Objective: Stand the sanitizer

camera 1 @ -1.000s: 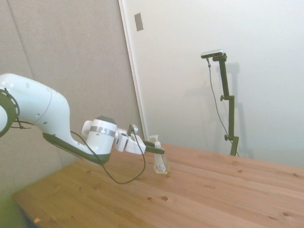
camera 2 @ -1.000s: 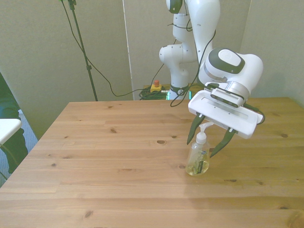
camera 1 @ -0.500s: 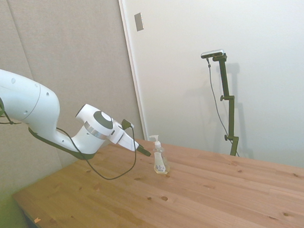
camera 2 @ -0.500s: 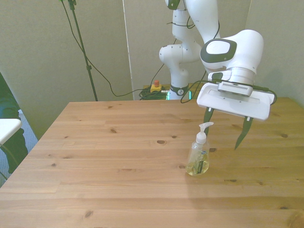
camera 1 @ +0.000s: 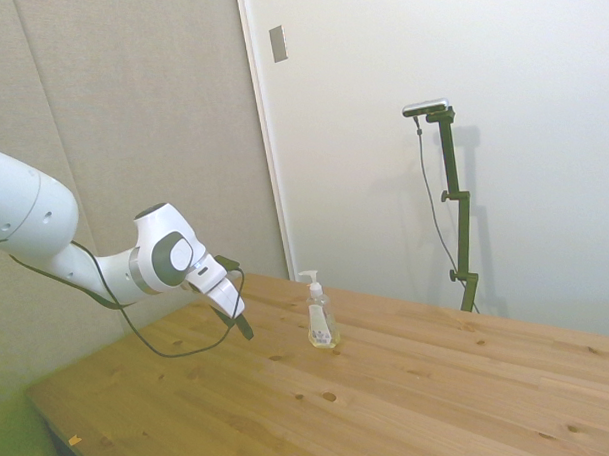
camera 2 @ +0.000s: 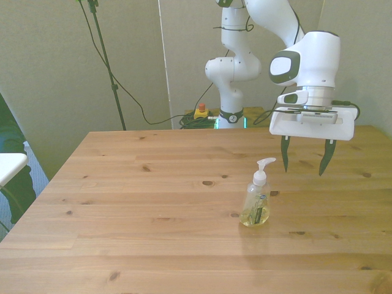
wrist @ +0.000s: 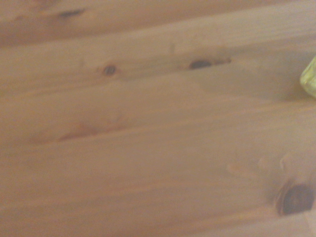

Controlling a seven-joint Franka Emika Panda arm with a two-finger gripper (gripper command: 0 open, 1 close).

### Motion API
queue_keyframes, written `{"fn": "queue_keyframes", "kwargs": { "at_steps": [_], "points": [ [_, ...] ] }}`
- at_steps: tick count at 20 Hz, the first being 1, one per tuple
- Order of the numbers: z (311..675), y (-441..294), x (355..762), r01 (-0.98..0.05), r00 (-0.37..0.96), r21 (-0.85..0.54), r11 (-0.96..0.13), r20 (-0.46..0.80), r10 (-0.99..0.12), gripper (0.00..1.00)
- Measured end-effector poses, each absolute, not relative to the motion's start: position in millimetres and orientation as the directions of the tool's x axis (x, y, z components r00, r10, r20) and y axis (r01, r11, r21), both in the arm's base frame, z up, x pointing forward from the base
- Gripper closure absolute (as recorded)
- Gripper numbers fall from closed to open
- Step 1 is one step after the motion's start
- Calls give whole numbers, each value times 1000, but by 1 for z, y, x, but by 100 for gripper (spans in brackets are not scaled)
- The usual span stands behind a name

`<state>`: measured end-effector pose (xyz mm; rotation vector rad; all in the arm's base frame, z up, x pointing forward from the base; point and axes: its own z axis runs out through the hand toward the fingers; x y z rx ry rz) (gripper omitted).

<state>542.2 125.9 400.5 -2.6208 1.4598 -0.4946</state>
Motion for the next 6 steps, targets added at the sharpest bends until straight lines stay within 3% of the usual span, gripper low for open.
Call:
{"fn": "queue_keyframes", "kwargs": {
  "at_steps": [6],
  "points": [
    [442,105,501,-728,677,-93,-679,53,-734,0]
  ]
}}
